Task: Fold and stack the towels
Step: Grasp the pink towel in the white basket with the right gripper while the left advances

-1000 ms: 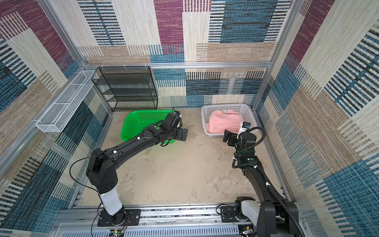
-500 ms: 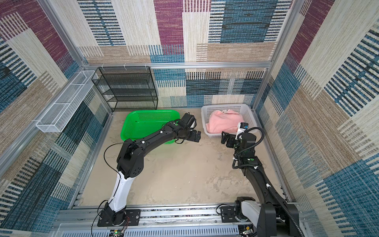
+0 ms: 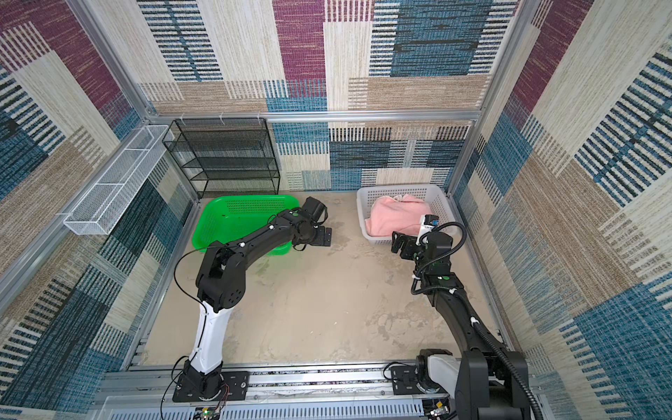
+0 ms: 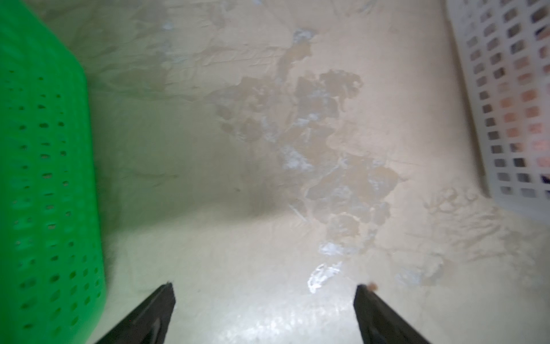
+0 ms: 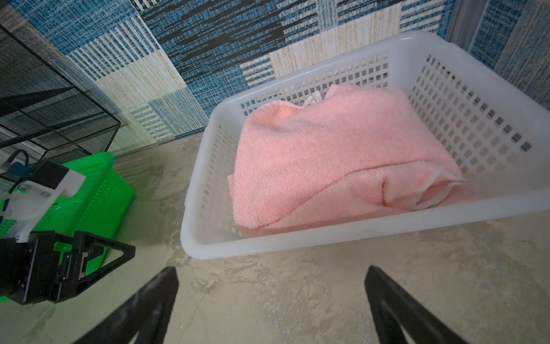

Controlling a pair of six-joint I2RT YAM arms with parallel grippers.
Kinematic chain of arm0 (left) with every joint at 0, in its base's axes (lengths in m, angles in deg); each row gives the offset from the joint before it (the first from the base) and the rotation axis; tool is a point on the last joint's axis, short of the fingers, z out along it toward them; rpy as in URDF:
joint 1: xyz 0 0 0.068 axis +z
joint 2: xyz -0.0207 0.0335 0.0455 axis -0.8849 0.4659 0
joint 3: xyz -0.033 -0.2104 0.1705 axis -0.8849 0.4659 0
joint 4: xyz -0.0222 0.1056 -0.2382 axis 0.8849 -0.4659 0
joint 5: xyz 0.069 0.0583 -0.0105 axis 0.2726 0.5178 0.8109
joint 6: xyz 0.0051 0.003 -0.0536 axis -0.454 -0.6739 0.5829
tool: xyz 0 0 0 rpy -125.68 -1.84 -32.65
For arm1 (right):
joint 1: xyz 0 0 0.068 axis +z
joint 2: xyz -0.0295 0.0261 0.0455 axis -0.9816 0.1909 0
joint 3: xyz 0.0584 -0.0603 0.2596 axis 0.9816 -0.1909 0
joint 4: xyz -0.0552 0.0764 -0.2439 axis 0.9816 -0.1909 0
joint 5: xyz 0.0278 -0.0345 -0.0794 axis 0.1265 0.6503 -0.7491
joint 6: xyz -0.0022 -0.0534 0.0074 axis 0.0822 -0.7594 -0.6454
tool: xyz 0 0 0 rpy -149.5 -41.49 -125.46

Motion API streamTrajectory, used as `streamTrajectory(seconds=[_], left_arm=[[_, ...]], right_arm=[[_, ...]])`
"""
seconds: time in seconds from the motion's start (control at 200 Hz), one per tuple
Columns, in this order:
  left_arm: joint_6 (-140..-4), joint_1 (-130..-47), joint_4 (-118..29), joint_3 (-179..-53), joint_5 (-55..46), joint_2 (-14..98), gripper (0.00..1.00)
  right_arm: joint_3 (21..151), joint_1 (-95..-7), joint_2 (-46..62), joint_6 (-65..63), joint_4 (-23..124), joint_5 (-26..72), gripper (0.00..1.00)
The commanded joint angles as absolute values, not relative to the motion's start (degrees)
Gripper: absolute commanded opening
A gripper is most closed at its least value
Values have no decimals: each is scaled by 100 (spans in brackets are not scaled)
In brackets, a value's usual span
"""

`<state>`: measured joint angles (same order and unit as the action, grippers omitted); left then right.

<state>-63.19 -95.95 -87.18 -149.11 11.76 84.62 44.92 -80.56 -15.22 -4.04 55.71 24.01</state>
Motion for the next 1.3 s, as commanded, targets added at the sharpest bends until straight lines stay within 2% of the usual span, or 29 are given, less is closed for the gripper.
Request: streamTrajectory(seconds=[0.0,0.225,0.436,0.721,0.766,0.801,0.886,0.977,1.052,1.187,1.297], left_arm=[[-6316,-9434,-8792,-14647,1482,8199,99],[-6419,-9059,-8520,-13935,1599,7671,99],[-6610,-8928,-8470,-13709,1668,7453,99],[-7026,-9083,-7117,-12905,114,6836,99],[-7059,-9121,-6856,-12748,-91,6706,99],[-7093,-9151,-6670,-12621,-279,6595,99],[-7114,-9199,-6276,-12328,-539,6347,99],[-7124,-9238,-5931,-12069,-705,6112,99],[-7120,-9247,-5693,-11860,-839,5919,99],[-7089,-9264,-5364,-11553,-894,5618,99],[-7124,-9258,-5204,-11327,-803,5398,99]], right_arm=[[4640,-8040,-1375,-364,5668,2427,100],[5277,-7962,-796,-406,5475,2265,100],[6524,-7895,471,-255,4572,1501,100],[7926,-7881,2321,-222,3836,776,99],[7976,-7873,2436,-181,3902,720,95],[7986,-7873,2477,-153,3948,713,87],[7997,-7868,2465,-83,4002,626,60],[7995,-7872,2330,-74,4007,506,23],[8033,-7873,2174,-132,3978,383,0],[8154,-7873,1789,-291,3906,276,0],[8301,-7868,1359,-536,3901,556,0]])
